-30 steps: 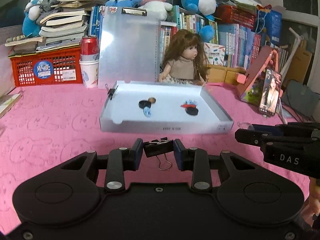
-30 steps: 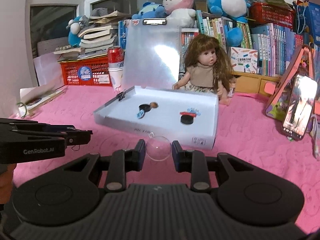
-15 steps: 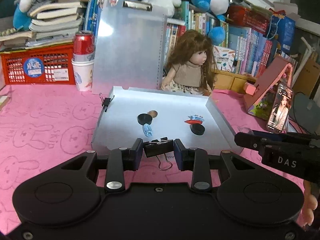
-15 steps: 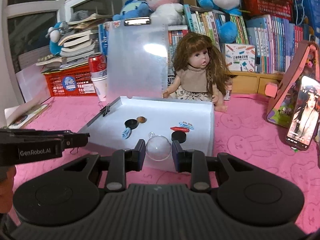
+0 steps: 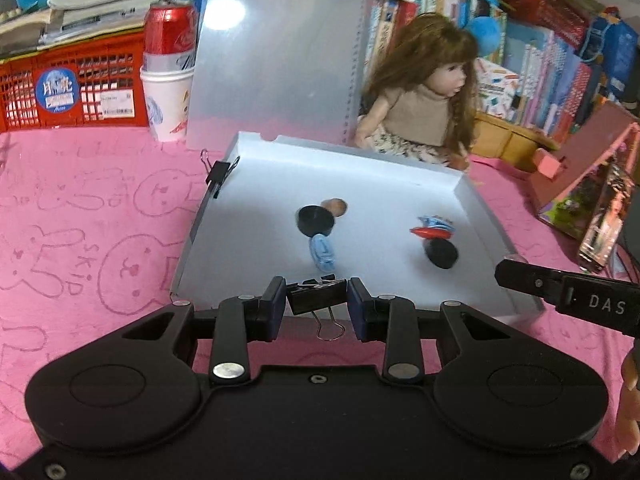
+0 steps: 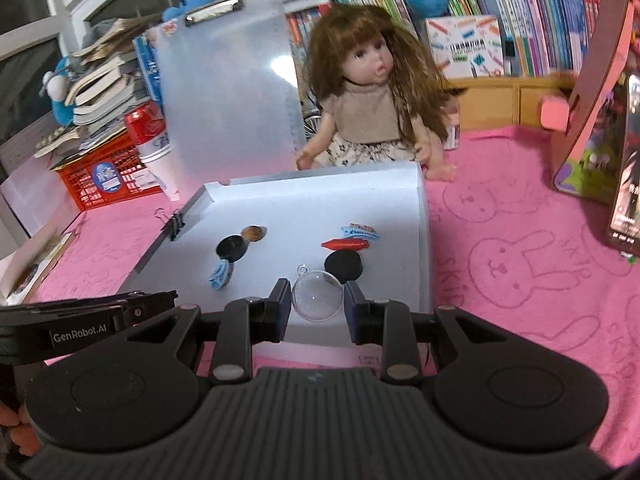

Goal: Organize rigid objects
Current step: 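Carry the binder clip and glass ball with both tools into the white tray, then open both tools to release the binder clip and glass ball in the tray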

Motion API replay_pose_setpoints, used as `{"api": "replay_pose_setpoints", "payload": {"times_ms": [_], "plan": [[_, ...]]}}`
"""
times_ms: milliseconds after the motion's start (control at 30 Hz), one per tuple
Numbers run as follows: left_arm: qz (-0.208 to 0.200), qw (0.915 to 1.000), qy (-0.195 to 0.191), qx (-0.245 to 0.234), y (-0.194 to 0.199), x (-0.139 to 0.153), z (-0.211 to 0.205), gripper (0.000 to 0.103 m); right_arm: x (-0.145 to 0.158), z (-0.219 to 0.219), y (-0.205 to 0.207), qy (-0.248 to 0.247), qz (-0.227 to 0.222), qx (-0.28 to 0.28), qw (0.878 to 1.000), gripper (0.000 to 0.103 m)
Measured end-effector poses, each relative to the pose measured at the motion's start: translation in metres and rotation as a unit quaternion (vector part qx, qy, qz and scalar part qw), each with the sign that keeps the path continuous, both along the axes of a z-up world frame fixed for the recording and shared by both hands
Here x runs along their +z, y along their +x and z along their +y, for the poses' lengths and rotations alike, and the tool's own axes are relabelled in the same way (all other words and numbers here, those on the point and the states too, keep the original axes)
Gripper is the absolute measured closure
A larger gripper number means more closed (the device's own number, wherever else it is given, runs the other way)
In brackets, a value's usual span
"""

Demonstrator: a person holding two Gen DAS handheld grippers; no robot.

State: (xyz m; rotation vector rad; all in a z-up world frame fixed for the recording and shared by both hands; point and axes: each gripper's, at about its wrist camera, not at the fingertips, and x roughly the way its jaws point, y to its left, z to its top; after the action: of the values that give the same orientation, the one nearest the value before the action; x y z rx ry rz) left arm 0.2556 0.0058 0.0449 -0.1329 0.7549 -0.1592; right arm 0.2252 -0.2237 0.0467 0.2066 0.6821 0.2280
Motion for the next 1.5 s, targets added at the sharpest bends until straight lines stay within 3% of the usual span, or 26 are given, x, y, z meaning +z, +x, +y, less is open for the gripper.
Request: {"api": "replay_pose_setpoints", "payload": {"times_ms": [533,1200,1500], "plan": [[0.028,0.9996,0.008,0.001,0.037,-0.027,-0.01,0.071,-0.028,0.02,0.037,-0.033,0.032,0.013,0.999,0.069],[-0.004,0.9987,0.05,0.003,0.058,-0.036,-0.029,0.071,-0.04,0.019,0.059,-0.053,0.032,0.003,0.998,0.07],[-0.008,0.9984,0.056,0.001,0.057,-0.036,-0.031,0.071,-0.04,0.019,0.058,-0.052,0.027,-0.001,0.998,0.064]]}}
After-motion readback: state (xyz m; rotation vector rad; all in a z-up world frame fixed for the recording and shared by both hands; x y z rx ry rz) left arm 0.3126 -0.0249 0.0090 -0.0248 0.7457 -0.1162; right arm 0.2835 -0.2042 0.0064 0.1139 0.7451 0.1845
